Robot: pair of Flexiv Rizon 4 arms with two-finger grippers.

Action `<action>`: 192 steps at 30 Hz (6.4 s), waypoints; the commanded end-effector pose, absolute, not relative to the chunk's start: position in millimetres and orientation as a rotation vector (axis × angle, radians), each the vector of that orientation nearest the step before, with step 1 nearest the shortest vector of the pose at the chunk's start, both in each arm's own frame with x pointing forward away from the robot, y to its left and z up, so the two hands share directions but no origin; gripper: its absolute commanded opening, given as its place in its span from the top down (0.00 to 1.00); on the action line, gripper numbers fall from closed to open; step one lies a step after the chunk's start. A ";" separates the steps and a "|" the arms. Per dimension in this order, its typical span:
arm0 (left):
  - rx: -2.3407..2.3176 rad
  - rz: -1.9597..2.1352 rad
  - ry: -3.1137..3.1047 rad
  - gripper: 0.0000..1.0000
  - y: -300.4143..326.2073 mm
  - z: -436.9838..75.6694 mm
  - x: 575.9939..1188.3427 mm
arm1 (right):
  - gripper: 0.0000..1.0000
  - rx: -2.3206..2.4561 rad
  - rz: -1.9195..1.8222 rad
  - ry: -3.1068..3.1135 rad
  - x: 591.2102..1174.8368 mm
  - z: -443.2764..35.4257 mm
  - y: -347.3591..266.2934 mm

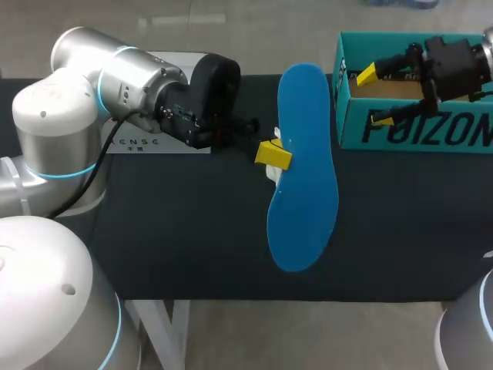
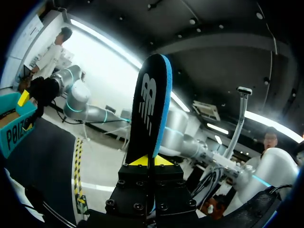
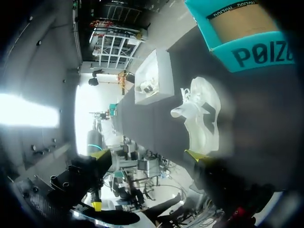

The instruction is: Take the shoe out of the shoebox, open the shoe tongue, remove and reinsert the insole, then place the shoe into the shoebox

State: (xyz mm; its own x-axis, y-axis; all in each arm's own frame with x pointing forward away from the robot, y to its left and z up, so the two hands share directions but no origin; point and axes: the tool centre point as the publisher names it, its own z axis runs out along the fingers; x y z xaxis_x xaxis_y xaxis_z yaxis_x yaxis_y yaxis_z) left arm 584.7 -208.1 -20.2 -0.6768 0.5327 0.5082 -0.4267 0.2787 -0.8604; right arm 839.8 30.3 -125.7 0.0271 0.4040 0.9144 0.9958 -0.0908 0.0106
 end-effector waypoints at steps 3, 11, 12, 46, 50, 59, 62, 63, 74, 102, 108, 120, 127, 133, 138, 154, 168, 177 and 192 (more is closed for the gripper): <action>-0.096 1.518 -1.750 1.00 -208.6 -21.1 584.3 | 0.00 -1.499 -1.227 -1.378 831.1 -107.8 32.6; -0.096 1.518 -1.750 1.00 -208.6 -21.1 584.3 | 0.00 -1.493 -1.264 -1.384 832.7 -97.8 36.9; -0.096 1.518 -1.750 1.00 -208.6 -21.1 584.3 | 0.00 -1.487 -1.275 -1.372 833.1 -97.2 36.3; -1.414 1.234 -2.727 1.00 -207.4 -19.3 650.1 | 0.00 -1.499 -1.365 -1.284 836.6 -94.0 34.6; -1.414 1.234 -2.727 1.00 -207.4 -19.3 650.1 | 0.00 -1.499 -1.365 -1.284 836.6 -94.0 34.6; -1.497 1.229 -2.752 1.00 -208.3 -20.0 651.3 | 0.00 -1.499 -1.365 -1.284 836.6 -94.0 34.6; -1.655 1.248 -2.896 1.00 -214.1 -27.7 661.9 | 0.00 -1.499 -1.365 -1.284 836.6 -94.0 34.6; -1.703 1.252 -2.975 1.00 -216.4 -30.1 666.5 | 0.00 -1.499 -1.365 -1.284 836.6 -94.0 34.6; -2.085 1.385 -3.231 1.00 -225.1 -25.6 693.4 | 0.00 -1.499 -1.365 -1.284 836.6 -94.0 34.6; -2.819 1.838 -2.708 1.00 -238.8 -63.0 731.1 | 0.00 -1.363 -1.368 -1.299 829.1 -86.9 42.6; -2.772 1.815 -2.686 1.00 -246.9 -77.8 737.3 | 0.00 -1.353 -1.353 -1.319 825.9 -84.7 51.5; -2.592 1.743 -2.881 1.00 -272.5 -102.8 760.6 | 0.00 -1.314 -1.379 -1.343 813.8 -84.3 67.1; -2.491 1.613 -2.899 1.00 -279.3 -109.0 771.3 | 0.27 -1.339 -1.325 -1.377 812.4 -90.7 73.8; -2.523 1.515 -2.916 1.00 -281.4 -108.0 776.2 | 0.58 -1.389 -1.277 -1.398 811.9 -99.8 77.9; -2.503 1.492 -2.931 1.00 -284.6 -107.2 777.3 | 0.62 -1.406 -1.265 -1.395 812.3 -105.5 78.8; -2.515 1.164 -2.937 0.00 -274.9 -105.8 776.8 | 1.00 -1.400 -1.291 -1.333 812.0 -119.0 77.3; -2.402 0.369 -2.884 0.00 -222.7 -77.5 802.5 | 1.00 -1.424 -1.230 -1.340 823.5 -146.0 82.2; -2.395 0.339 -2.794 0.00 -225.8 -71.0 802.9 | 1.00 -1.446 -1.211 -1.348 828.2 -155.6 91.0; -2.388 0.239 -2.259 0.00 -246.8 -48.2 819.0 | 1.00 -1.477 -1.158 -1.385 828.6 -171.3 99.0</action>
